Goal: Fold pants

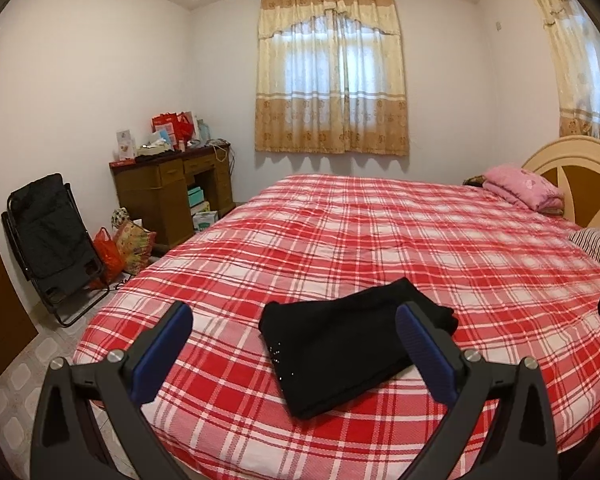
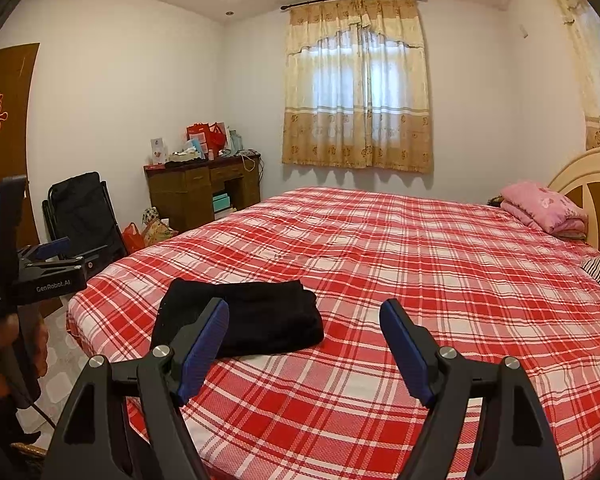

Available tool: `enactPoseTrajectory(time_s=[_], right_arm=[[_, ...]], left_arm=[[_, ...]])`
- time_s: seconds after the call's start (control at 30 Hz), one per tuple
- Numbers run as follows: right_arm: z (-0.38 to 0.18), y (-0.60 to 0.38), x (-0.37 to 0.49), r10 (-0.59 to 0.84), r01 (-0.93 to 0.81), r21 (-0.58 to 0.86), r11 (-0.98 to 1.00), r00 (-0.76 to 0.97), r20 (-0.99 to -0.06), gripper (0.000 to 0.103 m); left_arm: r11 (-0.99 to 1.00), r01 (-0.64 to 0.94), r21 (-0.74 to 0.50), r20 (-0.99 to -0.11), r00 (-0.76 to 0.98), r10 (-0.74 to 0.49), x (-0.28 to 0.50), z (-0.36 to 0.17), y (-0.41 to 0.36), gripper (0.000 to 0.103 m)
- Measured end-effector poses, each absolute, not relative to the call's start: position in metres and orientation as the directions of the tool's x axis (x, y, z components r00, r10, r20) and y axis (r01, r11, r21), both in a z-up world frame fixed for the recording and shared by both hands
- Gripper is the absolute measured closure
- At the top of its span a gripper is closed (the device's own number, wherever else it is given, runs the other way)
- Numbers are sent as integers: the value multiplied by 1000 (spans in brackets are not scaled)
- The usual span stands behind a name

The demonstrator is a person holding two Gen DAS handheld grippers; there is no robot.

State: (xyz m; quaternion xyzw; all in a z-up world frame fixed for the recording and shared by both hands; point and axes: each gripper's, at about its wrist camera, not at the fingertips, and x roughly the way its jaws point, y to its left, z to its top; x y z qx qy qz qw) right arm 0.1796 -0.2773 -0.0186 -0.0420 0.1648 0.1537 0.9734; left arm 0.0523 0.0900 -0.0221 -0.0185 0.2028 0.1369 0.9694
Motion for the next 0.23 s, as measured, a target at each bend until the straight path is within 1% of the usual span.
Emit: enactPoseTrajectory(time_s=[0.23], right_arm=[[-22, -274, 180, 289, -321, -38, 946, 893, -345, 24]], left_arm=[[968, -248, 44, -391, 887, 245, 53, -25, 84, 0]])
